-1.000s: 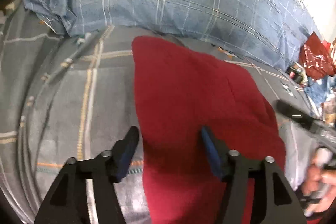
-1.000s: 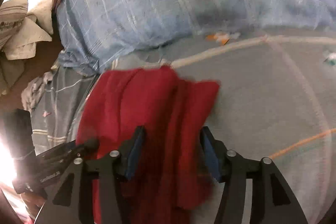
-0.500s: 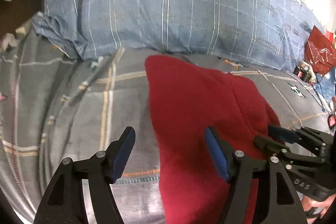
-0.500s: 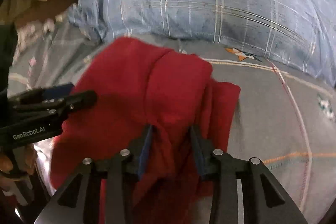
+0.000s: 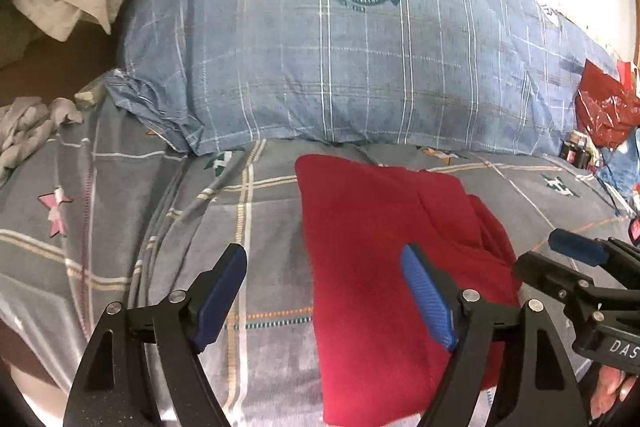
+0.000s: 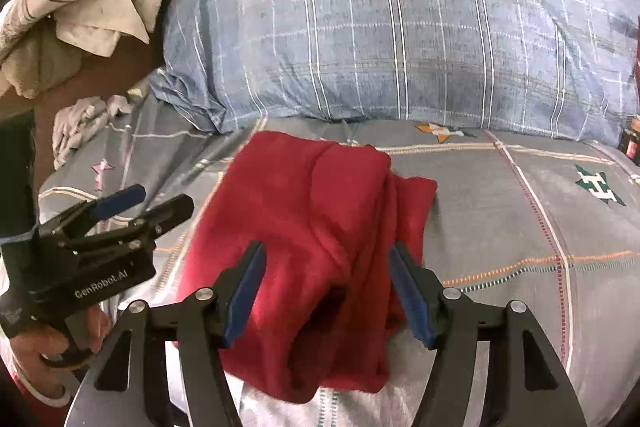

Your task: Fold small clothes

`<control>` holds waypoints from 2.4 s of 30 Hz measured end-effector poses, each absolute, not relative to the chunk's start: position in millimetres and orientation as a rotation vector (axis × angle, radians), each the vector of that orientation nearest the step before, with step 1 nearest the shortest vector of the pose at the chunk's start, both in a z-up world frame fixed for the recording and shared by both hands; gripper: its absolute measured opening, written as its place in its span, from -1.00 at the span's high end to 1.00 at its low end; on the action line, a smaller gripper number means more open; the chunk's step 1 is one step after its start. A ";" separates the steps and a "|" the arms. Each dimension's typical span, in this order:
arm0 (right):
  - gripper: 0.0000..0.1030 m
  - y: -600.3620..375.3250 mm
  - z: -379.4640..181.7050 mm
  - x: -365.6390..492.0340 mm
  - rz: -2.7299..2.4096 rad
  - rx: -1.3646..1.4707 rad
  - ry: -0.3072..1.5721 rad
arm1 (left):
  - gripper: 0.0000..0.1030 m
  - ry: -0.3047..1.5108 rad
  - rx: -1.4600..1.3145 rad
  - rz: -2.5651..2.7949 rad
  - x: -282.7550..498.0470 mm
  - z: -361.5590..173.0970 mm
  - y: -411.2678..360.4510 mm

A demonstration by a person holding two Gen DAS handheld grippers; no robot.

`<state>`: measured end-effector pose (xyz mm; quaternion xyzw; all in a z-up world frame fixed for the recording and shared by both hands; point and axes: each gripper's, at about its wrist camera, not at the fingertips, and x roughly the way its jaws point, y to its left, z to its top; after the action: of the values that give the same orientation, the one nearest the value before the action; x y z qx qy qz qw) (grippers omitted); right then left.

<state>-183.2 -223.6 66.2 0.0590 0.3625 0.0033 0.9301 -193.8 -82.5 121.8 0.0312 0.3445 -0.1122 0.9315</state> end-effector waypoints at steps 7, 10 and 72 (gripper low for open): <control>-0.49 -215.6 75.9 -194.8 -0.017 0.106 0.696 | -0.69 0.659 0.066 -0.222 -226.7 133.4 -74.7; -0.49 -213.4 76.1 -199.0 -0.021 0.109 0.697 | -0.69 0.645 0.061 -0.225 -235.7 135.8 -71.2; -0.65 -204.3 54.1 -184.0 -0.048 0.099 0.778 | -0.69 0.685 0.050 -0.227 -199.5 117.3 -61.2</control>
<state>-184.0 -204.3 54.1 0.0480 0.3791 -0.0233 0.9238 -199.5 -61.2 117.3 0.0243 0.3350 -0.1111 0.9353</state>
